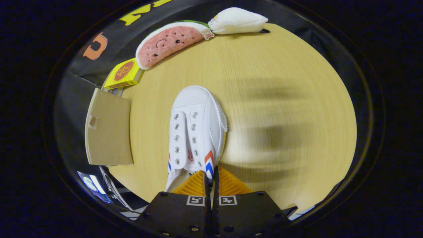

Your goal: Open the storage box then place both shoes into the box .Put the left shoe in first, then the right shoe, with the right side of both shoes facing outward in a uniform manner.

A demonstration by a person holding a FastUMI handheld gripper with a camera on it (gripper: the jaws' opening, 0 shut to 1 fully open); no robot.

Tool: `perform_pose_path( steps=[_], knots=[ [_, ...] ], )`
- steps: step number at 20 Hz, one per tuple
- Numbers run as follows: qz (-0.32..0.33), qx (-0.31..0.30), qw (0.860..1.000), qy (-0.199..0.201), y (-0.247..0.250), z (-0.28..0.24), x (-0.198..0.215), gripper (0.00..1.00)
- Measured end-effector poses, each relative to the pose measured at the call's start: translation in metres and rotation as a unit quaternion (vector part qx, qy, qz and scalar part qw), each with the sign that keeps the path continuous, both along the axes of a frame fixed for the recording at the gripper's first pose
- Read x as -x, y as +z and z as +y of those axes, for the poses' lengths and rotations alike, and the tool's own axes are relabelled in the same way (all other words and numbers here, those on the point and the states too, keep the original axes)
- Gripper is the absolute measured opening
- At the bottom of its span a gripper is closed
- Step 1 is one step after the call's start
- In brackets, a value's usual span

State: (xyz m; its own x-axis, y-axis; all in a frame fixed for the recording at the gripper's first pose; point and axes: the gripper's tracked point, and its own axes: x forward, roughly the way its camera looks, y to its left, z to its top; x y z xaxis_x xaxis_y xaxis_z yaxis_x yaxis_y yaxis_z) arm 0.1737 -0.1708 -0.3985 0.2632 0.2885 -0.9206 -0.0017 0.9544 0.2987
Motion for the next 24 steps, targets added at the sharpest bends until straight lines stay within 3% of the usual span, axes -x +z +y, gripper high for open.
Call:
perform_pose_path(
  steps=[5,14,18,24],
  knots=[
    [-0.041,-0.025,0.999,-0.004,0.065,0.02,0.017,0.01],
    [-0.099,-0.013,0.993,0.054,0.162,0.156,0.016,0.01],
    [-0.099,-0.018,0.991,0.085,0.179,0.227,0.019,0.0],
    [-0.107,-0.012,0.992,0.064,0.166,0.316,0.008,0.0]
  ],
)
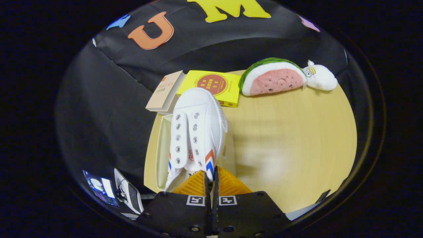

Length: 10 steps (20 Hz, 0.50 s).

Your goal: Open the storage box then place both shoes into the box .Put the left shoe in first, then the right shoe, with the right side of both shoes facing outward in a uniform manner.

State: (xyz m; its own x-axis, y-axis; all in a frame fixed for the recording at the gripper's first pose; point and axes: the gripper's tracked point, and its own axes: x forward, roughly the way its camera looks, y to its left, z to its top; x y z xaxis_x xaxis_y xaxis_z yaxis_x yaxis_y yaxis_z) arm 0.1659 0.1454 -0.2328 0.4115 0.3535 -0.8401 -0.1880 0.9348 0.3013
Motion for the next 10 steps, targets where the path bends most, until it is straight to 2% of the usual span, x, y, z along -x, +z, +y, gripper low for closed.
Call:
perform_pose_path(
  steps=[2,5,10],
  knots=[
    [-0.008,0.015,1.0,-0.012,-0.013,0.016,-0.004,0.01],
    [-0.019,0.071,0.997,-0.032,-0.039,0.021,-0.006,0.0],
    [-0.034,0.101,0.993,-0.047,-0.062,0.029,-0.005,0.0]
  ],
)
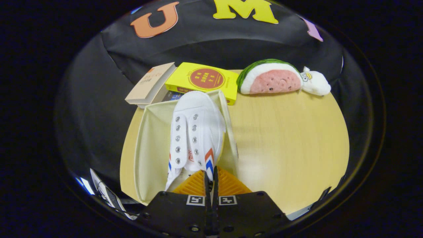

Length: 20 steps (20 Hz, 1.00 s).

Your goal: Open the storage box then place both shoes into the box .Put the left shoe in first, then the right shoe, with the right side of both shoes facing outward in a uniform manner.

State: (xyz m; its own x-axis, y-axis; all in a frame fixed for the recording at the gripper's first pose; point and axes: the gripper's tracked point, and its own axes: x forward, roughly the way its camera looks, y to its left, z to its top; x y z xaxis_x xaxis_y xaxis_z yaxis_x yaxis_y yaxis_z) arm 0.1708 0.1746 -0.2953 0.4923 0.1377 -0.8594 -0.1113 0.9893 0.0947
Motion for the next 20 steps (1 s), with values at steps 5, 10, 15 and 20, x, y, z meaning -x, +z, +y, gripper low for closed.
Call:
perform_pose_path(
  steps=[5,10,15,20],
  knots=[
    [-0.019,0.016,0.999,-0.023,-0.008,0.001,0.002,0.03],
    [-0.115,0.03,0.993,0.011,0.026,0.009,-0.003,0.46],
    [-0.149,0.024,0.988,0.007,0.048,0.014,0.022,0.91],
    [-0.174,0.007,0.985,-0.015,0.067,0.003,0.04,0.97]
  ],
)
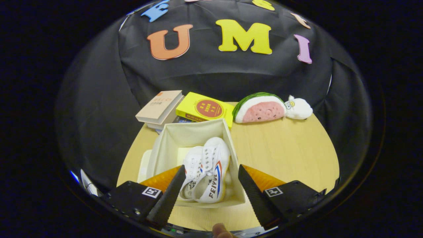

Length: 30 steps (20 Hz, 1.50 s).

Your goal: Open the storage box then place both shoes into the box .Put the left shoe in first, then the right shoe, with the right side of both shoes facing outward in a uniform manner.

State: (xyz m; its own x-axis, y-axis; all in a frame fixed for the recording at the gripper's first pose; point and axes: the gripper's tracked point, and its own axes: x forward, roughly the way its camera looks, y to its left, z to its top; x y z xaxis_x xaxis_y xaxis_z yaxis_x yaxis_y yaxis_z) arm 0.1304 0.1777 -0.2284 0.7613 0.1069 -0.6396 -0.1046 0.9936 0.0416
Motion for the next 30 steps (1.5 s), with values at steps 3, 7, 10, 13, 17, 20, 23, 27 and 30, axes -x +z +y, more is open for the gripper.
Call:
perform_pose_path(
  steps=[3,7,10,13,17,20,23,27,30],
  knots=[
    [-0.042,-0.012,0.999,-0.011,0.024,-0.019,0.008,0.97],
    [-0.108,0.001,0.994,-0.023,0.063,-0.056,0.018,0.97],
    [-0.133,-0.004,0.99,-0.037,0.091,-0.08,0.03,0.97],
    [-0.167,0.007,0.984,-0.059,0.126,-0.107,0.043,0.97],
    [-0.215,0.023,0.975,-0.05,0.161,-0.12,0.062,0.97],
    [-0.246,0.045,0.967,-0.039,0.171,-0.124,0.076,0.97],
    [-0.258,0.029,0.965,-0.028,0.179,-0.115,0.09,0.97],
    [-0.278,0.007,0.96,-0.02,0.201,-0.109,0.102,0.98],
    [-0.292,0.004,0.956,-0.018,0.216,-0.107,0.106,0.98]
  ],
)
